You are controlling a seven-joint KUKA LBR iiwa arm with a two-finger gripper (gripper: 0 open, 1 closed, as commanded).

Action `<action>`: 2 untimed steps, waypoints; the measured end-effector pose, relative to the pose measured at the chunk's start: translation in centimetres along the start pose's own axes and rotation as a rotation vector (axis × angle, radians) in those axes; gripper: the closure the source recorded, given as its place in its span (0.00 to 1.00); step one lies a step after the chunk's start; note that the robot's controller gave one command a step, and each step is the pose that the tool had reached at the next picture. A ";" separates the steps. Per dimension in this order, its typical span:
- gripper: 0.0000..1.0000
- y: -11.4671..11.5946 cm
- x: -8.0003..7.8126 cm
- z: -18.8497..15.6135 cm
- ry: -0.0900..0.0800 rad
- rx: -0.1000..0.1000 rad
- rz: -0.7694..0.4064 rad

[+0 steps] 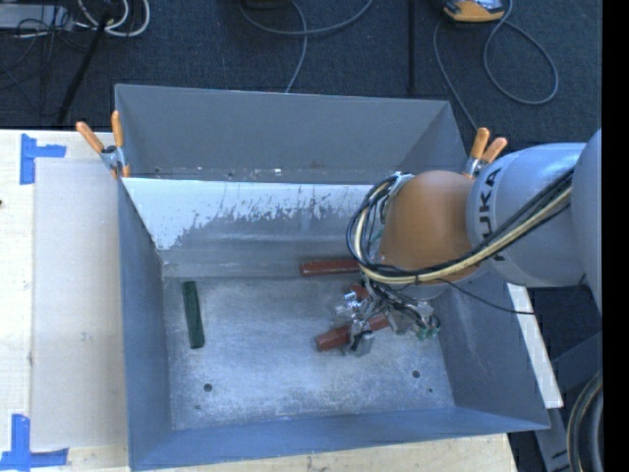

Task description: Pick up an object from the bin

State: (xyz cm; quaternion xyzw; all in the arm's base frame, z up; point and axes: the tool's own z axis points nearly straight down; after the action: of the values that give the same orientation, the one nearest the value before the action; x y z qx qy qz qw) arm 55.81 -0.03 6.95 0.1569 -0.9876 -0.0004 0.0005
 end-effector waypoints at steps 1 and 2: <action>1.00 -4.9 3.3 -0.8 0.001 0.001 -0.593; 1.00 -6.9 2.3 -14.3 -0.008 0.007 -0.570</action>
Offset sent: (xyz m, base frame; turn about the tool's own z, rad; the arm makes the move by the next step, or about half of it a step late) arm -0.0155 -0.0556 0.0086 -0.5955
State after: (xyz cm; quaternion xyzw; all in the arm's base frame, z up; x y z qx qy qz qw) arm 55.73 -7.31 21.23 0.4281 -0.9037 0.0023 -0.0041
